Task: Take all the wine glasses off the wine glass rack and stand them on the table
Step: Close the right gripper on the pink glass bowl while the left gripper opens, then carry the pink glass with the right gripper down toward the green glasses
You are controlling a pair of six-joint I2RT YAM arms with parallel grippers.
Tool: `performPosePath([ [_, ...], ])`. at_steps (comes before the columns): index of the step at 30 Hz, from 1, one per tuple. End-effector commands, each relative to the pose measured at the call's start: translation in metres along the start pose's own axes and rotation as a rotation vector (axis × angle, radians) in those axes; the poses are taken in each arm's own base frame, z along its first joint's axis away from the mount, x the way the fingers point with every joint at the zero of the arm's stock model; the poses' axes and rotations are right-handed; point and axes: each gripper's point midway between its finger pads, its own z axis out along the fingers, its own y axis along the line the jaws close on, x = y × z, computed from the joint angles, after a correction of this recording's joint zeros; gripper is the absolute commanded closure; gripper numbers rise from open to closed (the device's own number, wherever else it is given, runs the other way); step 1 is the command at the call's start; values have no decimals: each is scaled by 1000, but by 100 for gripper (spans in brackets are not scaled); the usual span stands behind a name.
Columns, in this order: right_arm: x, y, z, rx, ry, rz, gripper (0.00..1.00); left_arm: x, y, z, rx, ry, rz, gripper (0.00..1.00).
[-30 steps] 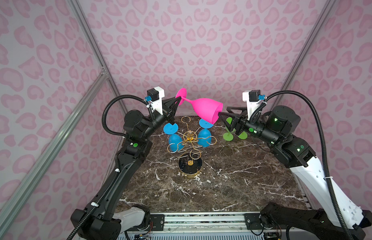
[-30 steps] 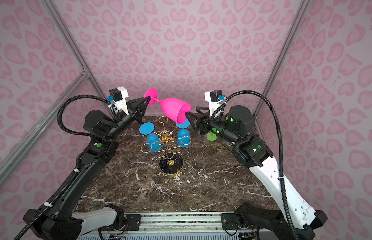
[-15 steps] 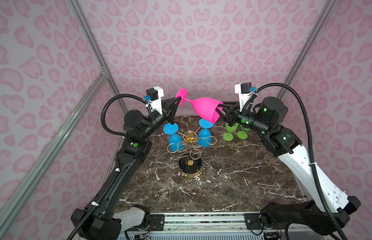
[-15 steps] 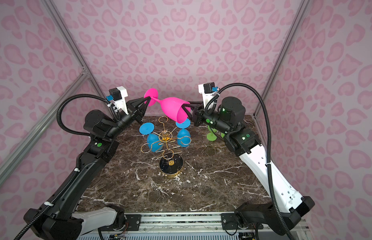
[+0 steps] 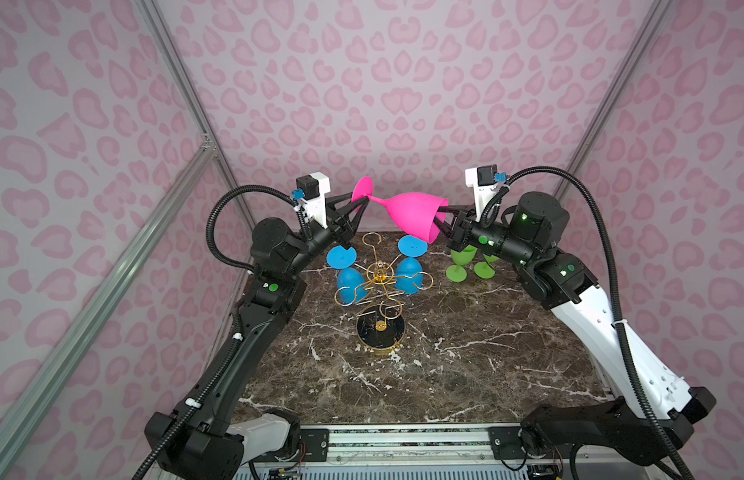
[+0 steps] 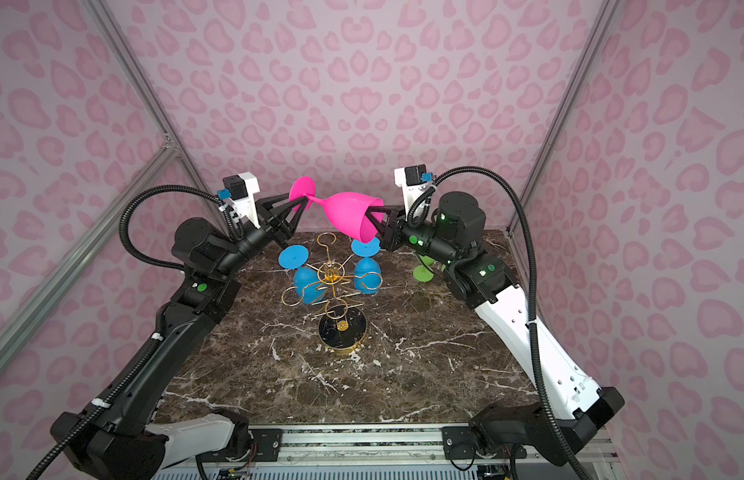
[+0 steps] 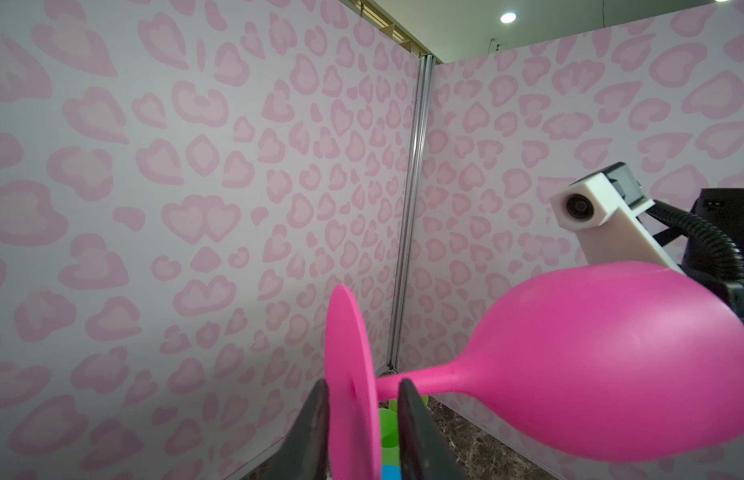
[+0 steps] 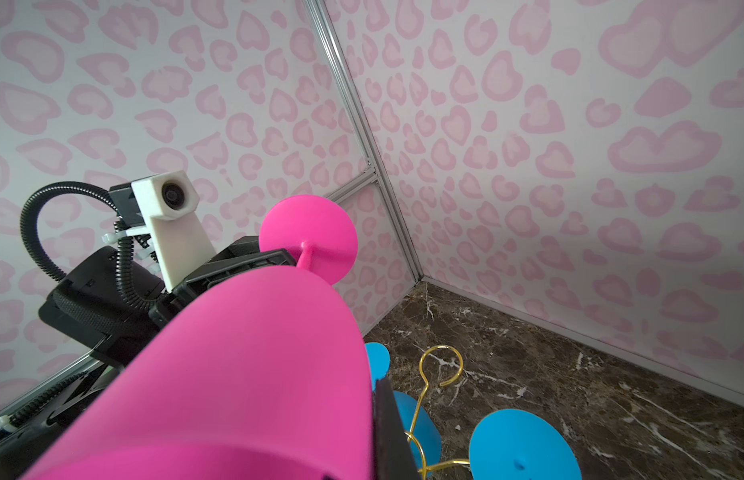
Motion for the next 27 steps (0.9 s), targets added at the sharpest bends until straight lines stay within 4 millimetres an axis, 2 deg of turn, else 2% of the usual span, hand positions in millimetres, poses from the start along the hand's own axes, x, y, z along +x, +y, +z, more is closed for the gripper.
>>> performPosePath([
  [1,-19,-16,-20,62,-58,16,100,-10,3,-2,-17,-15,21,52],
  [3,-26,-30,-38,119,-89,31,100,-11,10,-5,-49,-15,10,43],
  [5,-26,-41,-55,177,-90,32,100,-14,18,-11,-82,-21,-2,29],
  [10,-1,-61,-96,341,-2,11,100,-21,30,-34,-173,-34,19,18],
  [12,14,-69,-120,431,43,-1,100,-21,36,-47,-231,-29,40,14],
  [17,65,-86,-170,605,192,30,100,-22,59,-88,-407,-22,62,5],
  [21,134,-108,-195,709,395,118,100,-17,70,-118,-522,-2,142,1],
  [24,175,-127,-210,799,538,167,100,-11,78,-135,-587,11,180,1],
  [27,193,-143,-222,879,624,186,100,-7,85,-147,-639,16,205,1],
])
